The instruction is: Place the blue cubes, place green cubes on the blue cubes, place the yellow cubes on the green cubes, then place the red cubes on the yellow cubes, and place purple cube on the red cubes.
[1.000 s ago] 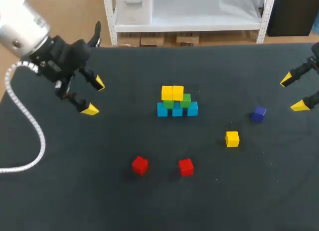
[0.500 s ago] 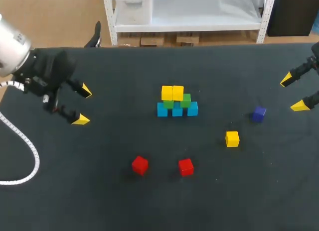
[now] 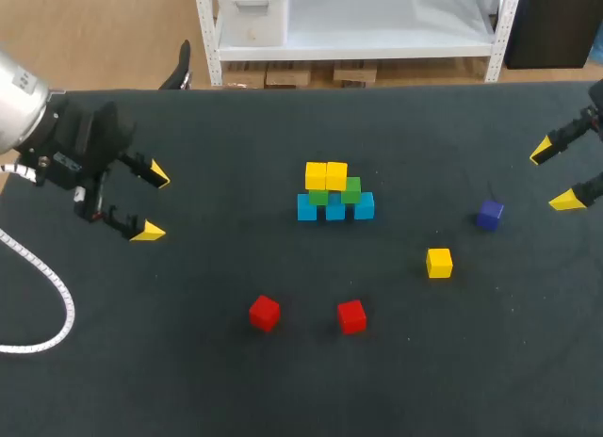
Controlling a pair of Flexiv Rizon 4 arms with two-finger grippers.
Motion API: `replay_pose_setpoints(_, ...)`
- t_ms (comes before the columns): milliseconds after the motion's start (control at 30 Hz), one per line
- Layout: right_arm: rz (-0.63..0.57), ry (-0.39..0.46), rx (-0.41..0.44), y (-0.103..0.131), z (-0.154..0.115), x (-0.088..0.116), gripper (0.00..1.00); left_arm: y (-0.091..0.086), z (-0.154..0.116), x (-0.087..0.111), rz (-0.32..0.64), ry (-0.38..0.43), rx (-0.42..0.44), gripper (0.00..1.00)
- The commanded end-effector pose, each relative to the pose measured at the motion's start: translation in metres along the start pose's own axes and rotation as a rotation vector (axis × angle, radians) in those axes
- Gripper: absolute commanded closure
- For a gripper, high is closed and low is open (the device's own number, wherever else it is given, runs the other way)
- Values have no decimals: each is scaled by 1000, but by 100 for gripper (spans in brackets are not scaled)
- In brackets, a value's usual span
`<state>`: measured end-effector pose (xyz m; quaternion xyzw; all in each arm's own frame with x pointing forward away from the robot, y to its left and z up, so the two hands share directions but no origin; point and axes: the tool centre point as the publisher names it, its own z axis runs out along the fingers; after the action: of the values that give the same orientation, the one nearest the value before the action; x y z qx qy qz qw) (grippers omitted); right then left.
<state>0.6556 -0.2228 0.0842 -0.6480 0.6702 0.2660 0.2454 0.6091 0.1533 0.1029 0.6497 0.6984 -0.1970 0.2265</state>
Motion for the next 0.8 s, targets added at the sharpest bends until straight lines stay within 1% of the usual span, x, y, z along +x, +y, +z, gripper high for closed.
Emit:
replay_pose_setpoints(33, -1, -3, -1, -1, 0, 1, 0, 0, -1, 1, 2, -1, 2, 0)
replay_pose_setpoints(167, -1, -3, -1, -1, 0, 1, 0, 0, -1, 1, 2, -1, 2, 0)
replay_pose_setpoints(200, -24, -3, 13, -4, -7, -1, 0, 0, -1, 1, 2, -1, 2, 0)
replay_pose_setpoints(300, -59, 27, 12, -7, -18, -12, 0, 0, -1, 1, 2, -1, 2, 0)
replay_pose_setpoints(400, -85, 44, -3, 1, -16, -28, 0, 0, -1, 1, 2, -1, 2, 0)
replay_pose_setpoints(500, -86, 37, -9, 14, -6, -43, 0, 0, -1, 1, 2, -1, 2, 0)
replay_pose_setpoints(533, -93, 52, -3, 19, -1, -48, 0, 0, -1, 1, 2, -1, 2, 0)
replay_pose_setpoints(567, -90, 53, 17, 24, 4, -52, 0, 0, -1, 1, 2, -1, 2, 0)
replay_pose_setpoints(633, -86, 48, 31, 35, 14, -60, 0, 0, -1, 1, 2, -1, 2, 0)
replay_pose_setpoints(800, -64, 34, 56, 55, 42, -68, 0, 0, -1, 1, 2, -1, 2, 0)
